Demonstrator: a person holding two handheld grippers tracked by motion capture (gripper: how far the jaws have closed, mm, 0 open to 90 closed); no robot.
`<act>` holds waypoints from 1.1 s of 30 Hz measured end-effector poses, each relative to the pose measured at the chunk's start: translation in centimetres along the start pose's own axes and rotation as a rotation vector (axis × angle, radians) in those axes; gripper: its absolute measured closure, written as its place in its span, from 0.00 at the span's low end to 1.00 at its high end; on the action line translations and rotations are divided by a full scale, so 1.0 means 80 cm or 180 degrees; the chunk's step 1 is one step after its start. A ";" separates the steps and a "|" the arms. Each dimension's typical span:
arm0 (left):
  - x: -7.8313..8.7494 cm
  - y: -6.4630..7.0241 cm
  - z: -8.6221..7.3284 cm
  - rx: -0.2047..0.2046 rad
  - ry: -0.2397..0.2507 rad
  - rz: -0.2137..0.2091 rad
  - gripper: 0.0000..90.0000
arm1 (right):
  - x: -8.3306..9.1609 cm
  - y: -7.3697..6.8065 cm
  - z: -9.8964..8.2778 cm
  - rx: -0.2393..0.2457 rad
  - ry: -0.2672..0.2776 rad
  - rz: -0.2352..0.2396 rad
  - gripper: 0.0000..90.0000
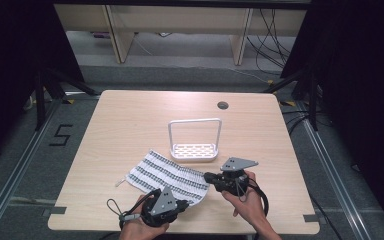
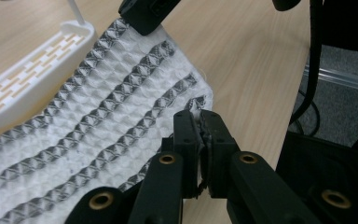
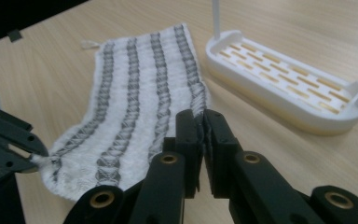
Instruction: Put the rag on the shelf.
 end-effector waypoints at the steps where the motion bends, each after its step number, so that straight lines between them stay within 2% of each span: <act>1: 0.000 0.000 0.000 0.0000 0.0000 0.0000 0.95 | 0.000 0.000 0.000 0.0000 0.0000 0.0000 0.96; 2: 0.003 -0.001 0.004 0.0000 0.0019 0.0003 0.95 | 0.003 -0.006 0.003 -0.0045 0.0004 0.0058 0.96; 3: 0.011 -0.004 0.010 -0.0077 -0.0005 0.0028 0.95 | 0.007 -0.009 0.014 0.0011 0.0078 0.0050 0.96; 4: 0.015 -0.002 0.019 -0.0024 0.0083 0.0022 0.95 | 0.009 -0.010 0.018 0.0031 0.0110 0.0074 0.96; 7: 0.026 -0.003 0.031 -0.0046 0.0117 0.0052 0.95 | 0.015 -0.019 0.029 0.0023 0.0160 0.0103 0.96; 9: 0.036 -0.006 0.044 -0.0070 0.0181 0.0078 0.95 | 0.020 -0.022 0.042 0.0102 0.0225 0.0152 0.96; 10: 0.042 -0.008 0.051 -0.0063 0.0212 0.0067 0.95 | 0.023 -0.026 0.047 0.0038 0.0237 0.0181 0.96; 13: 0.053 -0.018 0.067 -0.0050 0.0289 0.0074 0.95 | 0.033 -0.030 0.072 0.0023 0.0329 0.0283 0.96; 16: 0.060 -0.024 0.074 -0.0055 0.0283 0.0081 0.95 | 0.040 -0.030 0.083 0.0110 0.0320 0.0220 0.96; 18: 0.067 -0.029 0.083 -0.0055 0.0315 0.0082 0.95 | 0.045 -0.034 0.094 0.0116 0.0316 0.0213 0.96; 19: 0.071 -0.031 0.086 -0.0069 0.0316 0.0096 0.95 | 0.048 -0.036 0.099 0.0109 0.0316 0.0225 0.96; 20: 0.074 -0.033 0.091 -0.0069 0.0341 0.0104 0.95 | 0.050 -0.036 0.104 0.0174 0.0314 0.0219 0.96; 21: 0.079 -0.035 0.095 -0.0088 0.0332 0.0109 0.95 | 0.052 -0.039 0.109 0.0129 0.0330 0.0245 0.96; 23: 0.088 -0.040 0.104 -0.0112 0.0368 0.0148 0.95 | 0.056 -0.042 0.119 0.0196 0.0337 0.0281 0.96; 24: 0.093 -0.042 0.109 -0.0117 0.0389 0.0162 0.95 | 0.062 -0.046 0.128 0.0159 0.0329 0.0293 0.96; 26: 0.105 -0.046 0.120 -0.0085 0.0469 0.0152 0.95 | 0.064 -0.048 0.134 0.0206 0.0369 0.0340 0.96; 28: 0.114 -0.048 0.129 -0.0082 0.0523 0.0151 0.95 | 0.073 -0.052 0.143 0.0178 0.0367 0.0340 0.96; 29: 0.119 -0.050 0.133 -0.0084 0.0544 0.0154 0.95 | 0.075 -0.052 0.148 0.0242 0.0405 0.0341 0.96; 30: 0.124 -0.052 0.138 -0.0073 0.0576 0.0152 0.95 | 0.080 -0.054 0.152 0.0216 0.0390 0.0314 0.96; 31: 0.129 -0.055 0.142 -0.0062 0.0603 0.0158 0.95 | 0.089 -0.056 0.163 0.0305 0.0454 0.0295 0.96; 32: 0.133 -0.059 0.146 -0.0061 0.0625 0.0180 0.95 | 0.089 -0.056 0.163 0.0305 0.0454 0.0295 0.96; 33: 0.139 -0.067 0.152 -0.0061 0.0666 0.0245 0.95 | 0.098 -0.058 0.172 0.0313 0.0502 0.0296 0.96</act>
Point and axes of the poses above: each handheld gripper's, and its own axes: x roughly backward along the jaws, z roughly out of its top, y roughly to its right, the point moved 9 cm from there along -x, roughly forward along the jaws, and after that the axes turned 2 degrees about -x, right-handed, at the moved point
